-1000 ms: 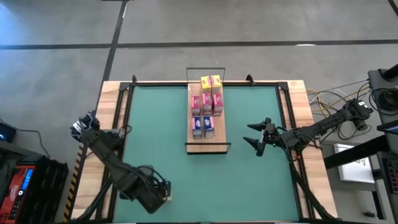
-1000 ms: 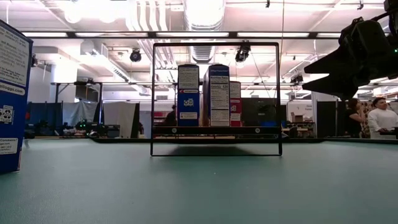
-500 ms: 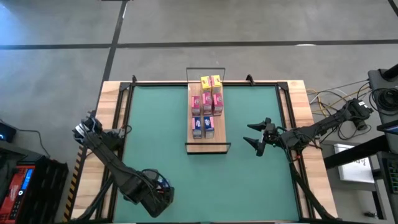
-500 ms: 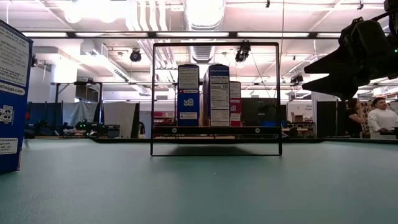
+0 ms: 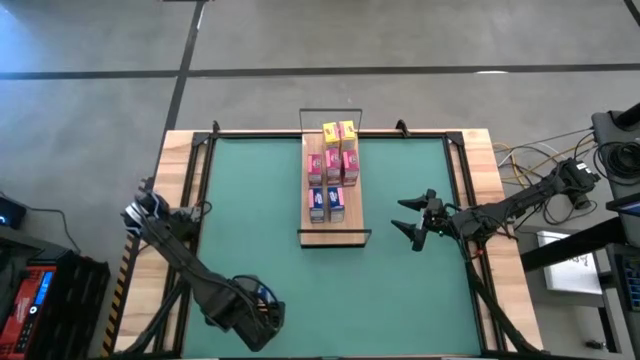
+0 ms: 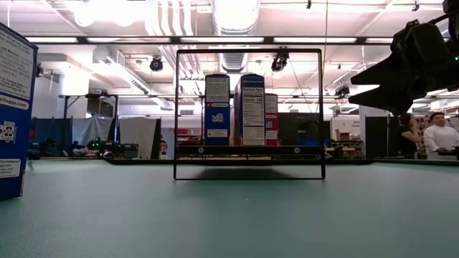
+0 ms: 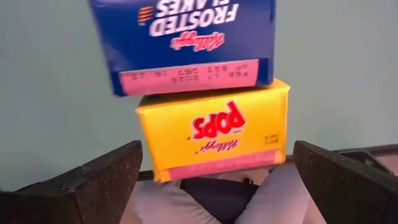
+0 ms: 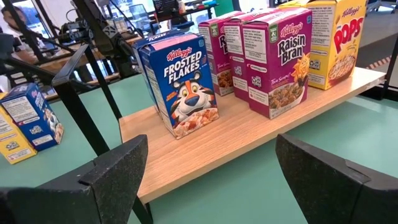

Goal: Stack cereal on shelf
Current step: Put the yellow cereal box on the shelf aligned with the other yellow cereal boxes

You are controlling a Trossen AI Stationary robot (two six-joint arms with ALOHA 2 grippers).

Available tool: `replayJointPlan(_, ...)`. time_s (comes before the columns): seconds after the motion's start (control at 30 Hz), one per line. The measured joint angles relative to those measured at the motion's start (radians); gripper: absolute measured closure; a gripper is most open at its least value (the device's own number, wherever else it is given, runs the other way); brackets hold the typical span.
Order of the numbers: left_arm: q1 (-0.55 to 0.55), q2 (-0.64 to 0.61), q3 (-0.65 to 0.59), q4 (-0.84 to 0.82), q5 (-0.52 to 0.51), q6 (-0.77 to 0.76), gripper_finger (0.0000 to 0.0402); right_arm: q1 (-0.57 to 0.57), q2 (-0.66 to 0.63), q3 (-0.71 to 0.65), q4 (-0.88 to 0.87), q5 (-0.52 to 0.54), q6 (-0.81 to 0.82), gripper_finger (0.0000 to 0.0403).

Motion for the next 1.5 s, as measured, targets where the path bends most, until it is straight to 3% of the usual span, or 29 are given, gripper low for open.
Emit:
replayJointPlan(0.37, 0.008, 0.034, 0.000, -0.006, -0.007, -0.126, 0.0011, 0.000, 0.000, 0.000, 0.000, 0.000, 0.000, 0.0062)
replayJointPlan(0.83, 0.016, 0.048, 0.001, 0.012, -0.004, -0.145, 0.0133, 0.000, 0.000, 0.000, 0.000, 0.000, 0.000, 0.0062)
replayJointPlan(1.03, 0.027, 0.042, 0.027, 0.037, -0.009, -0.065, 0.0125, 0.000, 0.000, 0.000, 0.000, 0.000, 0.000, 0.0062)
replayJointPlan(1.5, 0.101, 0.038, 0.214, -0.140, -0.195, 0.256, 0.0125, 0.000, 0.000, 0.000, 0.000, 0.000, 0.000, 0.0062)
